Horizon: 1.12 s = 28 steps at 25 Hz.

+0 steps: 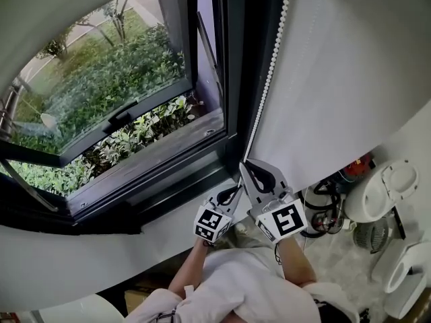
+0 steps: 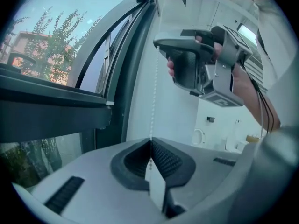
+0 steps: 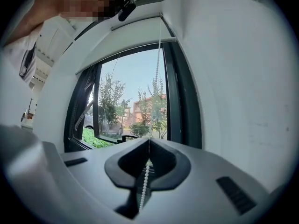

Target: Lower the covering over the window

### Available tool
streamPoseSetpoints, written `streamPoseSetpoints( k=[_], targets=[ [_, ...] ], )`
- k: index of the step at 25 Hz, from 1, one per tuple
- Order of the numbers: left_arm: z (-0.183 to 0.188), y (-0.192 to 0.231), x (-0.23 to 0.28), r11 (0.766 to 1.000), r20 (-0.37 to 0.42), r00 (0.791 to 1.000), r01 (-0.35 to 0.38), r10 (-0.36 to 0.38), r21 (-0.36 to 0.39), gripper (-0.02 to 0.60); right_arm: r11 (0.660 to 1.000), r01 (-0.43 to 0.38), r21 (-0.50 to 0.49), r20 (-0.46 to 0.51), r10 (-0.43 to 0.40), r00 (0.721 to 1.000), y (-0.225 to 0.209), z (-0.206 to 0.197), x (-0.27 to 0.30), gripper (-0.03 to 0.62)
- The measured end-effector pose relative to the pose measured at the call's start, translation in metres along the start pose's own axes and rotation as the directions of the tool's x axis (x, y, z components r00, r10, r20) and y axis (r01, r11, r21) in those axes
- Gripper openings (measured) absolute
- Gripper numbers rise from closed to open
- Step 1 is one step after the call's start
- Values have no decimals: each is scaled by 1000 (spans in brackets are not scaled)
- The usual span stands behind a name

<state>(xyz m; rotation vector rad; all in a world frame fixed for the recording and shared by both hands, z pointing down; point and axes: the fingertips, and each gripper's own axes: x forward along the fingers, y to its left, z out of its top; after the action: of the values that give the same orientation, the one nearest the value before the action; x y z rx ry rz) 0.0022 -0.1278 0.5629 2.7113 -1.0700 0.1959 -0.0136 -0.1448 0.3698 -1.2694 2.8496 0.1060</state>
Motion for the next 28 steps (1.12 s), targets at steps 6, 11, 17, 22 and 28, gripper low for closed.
streamPoseSetpoints(
  k=[6,11,17,22,28],
  targets=[
    [-18,1,0,1000,-26,1000,2,-3,-15,15,1000,-9,25,-35,10,999,0,-18,-1,-3],
    [-33,-1,2,1000,-45,999,3,-5,-30,15,999,-17,49,-55,19,998,0,-33,-2,-3],
    [-50,1,3,999,-65,998,-4,2,-34,15,998,-18,68,-85,23,996,2,-51,-4,-3],
    [-61,2,2,999,-49,999,-7,5,-42,15,996,-24,89,-92,32,995,4,-61,-8,-3],
    [-47,-2,-13,997,-13,1000,-6,5,-73,21,995,-29,94,-77,37,996,3,-60,-12,-3]
  ],
)
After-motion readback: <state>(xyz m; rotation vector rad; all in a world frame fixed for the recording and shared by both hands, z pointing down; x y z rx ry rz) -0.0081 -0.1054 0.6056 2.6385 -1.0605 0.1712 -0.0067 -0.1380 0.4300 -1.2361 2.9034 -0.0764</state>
